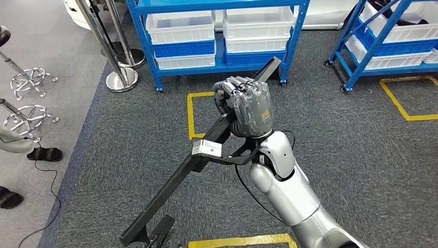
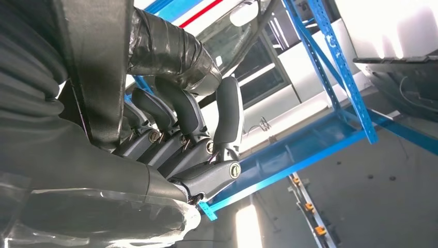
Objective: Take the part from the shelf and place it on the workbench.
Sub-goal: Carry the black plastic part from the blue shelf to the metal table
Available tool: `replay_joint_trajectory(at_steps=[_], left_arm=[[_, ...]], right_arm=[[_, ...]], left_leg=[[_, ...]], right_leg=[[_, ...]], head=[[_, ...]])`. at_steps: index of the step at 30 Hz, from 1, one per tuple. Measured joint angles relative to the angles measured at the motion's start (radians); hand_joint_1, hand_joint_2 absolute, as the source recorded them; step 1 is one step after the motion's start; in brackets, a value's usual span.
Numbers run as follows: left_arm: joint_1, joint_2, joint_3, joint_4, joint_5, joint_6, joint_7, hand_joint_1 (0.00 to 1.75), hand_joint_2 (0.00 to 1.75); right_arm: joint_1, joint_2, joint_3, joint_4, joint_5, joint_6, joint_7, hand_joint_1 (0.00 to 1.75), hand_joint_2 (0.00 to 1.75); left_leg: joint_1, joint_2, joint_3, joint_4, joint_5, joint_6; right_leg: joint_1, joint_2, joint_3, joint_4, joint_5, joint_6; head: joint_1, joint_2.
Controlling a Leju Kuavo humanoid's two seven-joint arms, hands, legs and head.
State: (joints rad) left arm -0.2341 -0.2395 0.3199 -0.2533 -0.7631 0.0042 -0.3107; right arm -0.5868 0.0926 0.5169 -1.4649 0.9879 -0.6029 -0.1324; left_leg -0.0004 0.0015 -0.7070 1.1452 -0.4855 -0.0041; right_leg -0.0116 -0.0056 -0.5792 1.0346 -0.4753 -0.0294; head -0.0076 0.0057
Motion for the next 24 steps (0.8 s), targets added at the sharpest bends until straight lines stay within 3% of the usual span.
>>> replay_joint_trajectory(at_steps=[2, 3, 4, 6, 8, 10, 12, 13, 15, 17, 18, 19, 20, 22, 24], left_arm=[[-0.001, 0.000, -0.004, 0.000, -0.003, 0.000, 0.004, 0.00, 1.75], [-0.002, 0.000, -0.007, 0.000, -0.005, 0.000, 0.006, 0.00, 1.75], [-0.004, 0.000, -0.010, 0.000, -0.007, 0.000, 0.008, 0.00, 1.75], [-0.011, 0.000, -0.015, 0.000, -0.010, 0.000, 0.011, 0.00, 1.75], [-0.021, 0.000, -0.019, 0.000, -0.011, 0.002, 0.013, 0.00, 1.75], [-0.030, 0.001, -0.024, 0.000, -0.013, 0.007, 0.012, 0.00, 1.75], [-0.038, 0.003, -0.030, 0.000, -0.018, 0.012, 0.005, 0.00, 1.75], [-0.042, 0.005, -0.034, 0.000, -0.020, 0.013, 0.002, 0.00, 1.75], [-0.052, 0.007, -0.042, 0.000, -0.025, 0.015, -0.004, 0.00, 1.75], [-0.056, 0.010, -0.046, 0.000, -0.026, 0.015, -0.006, 0.00, 1.75], [-0.056, 0.012, -0.047, 0.000, -0.027, 0.015, -0.007, 0.00, 1.75], [-0.056, 0.013, -0.048, 0.000, -0.029, 0.015, -0.007, 0.00, 1.75], [-0.055, 0.015, -0.050, 0.000, -0.031, 0.015, -0.006, 0.00, 1.75], [-0.056, 0.017, -0.057, 0.000, -0.036, 0.016, -0.005, 0.00, 1.75], [-0.055, 0.021, -0.065, 0.000, -0.042, 0.017, -0.002, 0.00, 1.75]], right_arm=[[0.001, -0.001, 0.000, 0.000, -0.003, -0.002, -0.003, 1.75, 1.75], [0.001, -0.001, 0.000, 0.000, -0.003, -0.003, -0.004, 1.75, 1.75], [0.001, -0.001, 0.000, 0.000, -0.003, -0.003, -0.004, 1.75, 1.75], [0.000, -0.002, 0.000, -0.001, -0.004, -0.005, -0.005, 1.75, 1.75], [-0.002, -0.001, 0.000, -0.002, -0.004, -0.007, -0.007, 1.75, 1.75], [-0.007, -0.001, 0.000, -0.003, -0.002, -0.008, -0.013, 1.75, 1.75], [-0.013, -0.003, 0.000, -0.002, 0.004, -0.007, -0.021, 1.75, 1.75], [-0.015, -0.005, 0.000, -0.001, 0.006, -0.007, -0.024, 1.75, 1.75], [-0.017, -0.009, 0.000, 0.000, 0.007, -0.006, -0.026, 1.75, 1.75], [-0.014, -0.014, 0.000, 0.002, 0.007, -0.006, -0.026, 1.75, 1.75], [-0.012, -0.016, 0.001, 0.004, 0.007, -0.006, -0.027, 1.75, 1.75], [-0.010, -0.019, 0.001, 0.006, 0.007, -0.006, -0.027, 1.75, 1.75], [-0.008, -0.021, 0.001, 0.007, 0.004, -0.006, -0.027, 1.75, 1.75], [-0.007, -0.023, 0.002, 0.008, -0.007, -0.006, -0.032, 1.75, 1.75], [-0.001, -0.024, 0.002, 0.004, -0.025, -0.006, -0.039, 1.75, 1.75]], left_leg=[[0.007, 0.000, -0.030, 0.120, -0.071, -0.011], [0.010, 0.000, -0.031, 0.153, -0.079, -0.014], [0.012, 0.000, -0.015, 0.153, -0.068, -0.016], [0.014, 0.000, 0.067, 0.051, -0.023, -0.015], [0.010, -0.002, 0.153, -0.077, -0.010, -0.007], [0.002, -0.004, 0.178, -0.129, -0.016, 0.007], [0.000, -0.002, 0.172, -0.140, -0.003, 0.025], [0.001, -0.001, 0.170, -0.146, 0.007, 0.035], [0.002, 0.002, 0.161, -0.154, 0.026, 0.051], [-0.001, 0.003, 0.142, -0.153, 0.039, 0.057], [-0.003, 0.003, 0.133, -0.150, 0.044, 0.057], [-0.003, 0.003, 0.125, -0.146, 0.048, 0.055], [-0.003, 0.003, 0.117, -0.141, 0.050, 0.054], [-0.005, 0.005, 0.105, -0.126, 0.050, 0.049], [-0.009, 0.010, 0.095, -0.111, 0.048, 0.041]], right_leg=[[0.001, 0.000, -0.023, 0.001, 0.017, -0.003], [0.001, 0.000, -0.035, 0.002, 0.025, -0.002], [0.001, 0.000, -0.046, 0.003, 0.033, 0.000], [0.000, 0.000, -0.065, 0.006, 0.048, 0.005], [0.001, 0.001, -0.078, 0.008, 0.060, 0.014], [-0.001, 0.001, -0.083, 0.006, 0.073, 0.027], [-0.004, 0.001, -0.086, 0.005, 0.079, 0.040], [-0.004, 0.002, -0.092, 0.016, 0.069, 0.045], [-0.005, 0.004, -0.127, 0.097, 0.007, 0.049], [-0.004, 0.005, -0.176, 0.228, -0.066, 0.051], [-0.004, 0.005, -0.187, 0.269, -0.082, 0.052], [-0.004, 0.005, -0.180, 0.274, -0.079, 0.052], [-0.004, 0.005, -0.152, 0.239, -0.059, 0.052], [-0.002, -0.008, -0.069, 0.109, -0.016, 0.046], [0.002, -0.017, -0.027, 0.030, -0.002, 0.036]], head=[[-0.001, 0.000], [-0.001, 0.000], [-0.001, 0.000], [-0.001, 0.000], [-0.001, 0.000], [0.000, 0.000], [0.000, 0.000], [0.000, 0.000], [0.001, 0.000], [0.001, 0.000], [0.002, 0.000], [0.001, 0.000], [0.002, 0.000], [0.002, 0.000], [0.001, 0.000]])
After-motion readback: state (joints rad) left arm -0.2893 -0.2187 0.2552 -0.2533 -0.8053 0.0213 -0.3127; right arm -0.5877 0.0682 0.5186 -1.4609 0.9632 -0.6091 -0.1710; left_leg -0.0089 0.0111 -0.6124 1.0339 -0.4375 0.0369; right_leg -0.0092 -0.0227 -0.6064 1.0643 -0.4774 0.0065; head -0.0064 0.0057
